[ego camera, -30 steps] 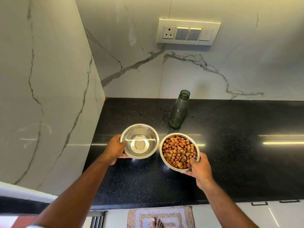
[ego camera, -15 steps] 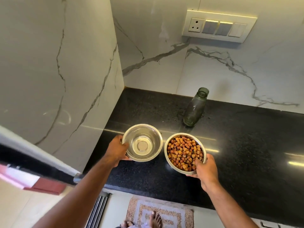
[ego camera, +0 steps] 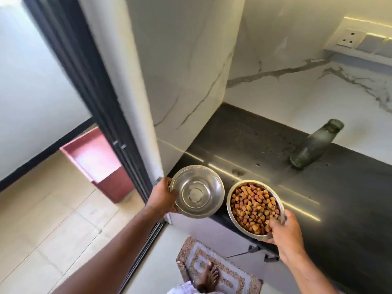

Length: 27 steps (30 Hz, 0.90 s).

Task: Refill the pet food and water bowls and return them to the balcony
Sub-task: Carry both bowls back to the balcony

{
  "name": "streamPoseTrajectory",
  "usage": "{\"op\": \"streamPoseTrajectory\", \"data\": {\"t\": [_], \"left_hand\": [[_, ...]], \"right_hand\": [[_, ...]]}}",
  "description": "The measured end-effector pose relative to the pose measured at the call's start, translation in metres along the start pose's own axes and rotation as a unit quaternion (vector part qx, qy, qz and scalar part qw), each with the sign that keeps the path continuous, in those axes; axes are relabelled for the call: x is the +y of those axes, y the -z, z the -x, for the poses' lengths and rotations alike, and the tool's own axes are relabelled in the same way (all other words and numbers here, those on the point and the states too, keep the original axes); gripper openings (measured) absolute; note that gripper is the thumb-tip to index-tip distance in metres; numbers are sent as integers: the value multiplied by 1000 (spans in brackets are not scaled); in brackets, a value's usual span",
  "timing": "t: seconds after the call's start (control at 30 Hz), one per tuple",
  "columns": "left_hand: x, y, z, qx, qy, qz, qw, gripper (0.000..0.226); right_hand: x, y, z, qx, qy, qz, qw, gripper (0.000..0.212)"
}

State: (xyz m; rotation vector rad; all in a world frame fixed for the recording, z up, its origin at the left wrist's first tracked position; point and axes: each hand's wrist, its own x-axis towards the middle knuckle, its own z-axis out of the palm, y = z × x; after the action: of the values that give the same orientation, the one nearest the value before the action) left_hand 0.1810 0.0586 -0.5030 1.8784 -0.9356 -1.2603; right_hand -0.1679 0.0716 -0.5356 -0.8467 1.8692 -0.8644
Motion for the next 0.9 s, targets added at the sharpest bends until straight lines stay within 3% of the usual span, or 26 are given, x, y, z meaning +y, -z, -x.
{"op": "streamPoseTrajectory", "data": {"t": [0.2,0.53,0.9], "left_hand": [[-66,77,63,69,25,97,993,22],[-206,195,143,187,102,176,961,28],[-370,263,147,341,179,232,893,35]], "right_hand": [[17,-53,51,-34,34,60,997,27],[39,-186,157,-177,76,142,971,35],[70,-379,181,-310,92,209,923,44]]}}
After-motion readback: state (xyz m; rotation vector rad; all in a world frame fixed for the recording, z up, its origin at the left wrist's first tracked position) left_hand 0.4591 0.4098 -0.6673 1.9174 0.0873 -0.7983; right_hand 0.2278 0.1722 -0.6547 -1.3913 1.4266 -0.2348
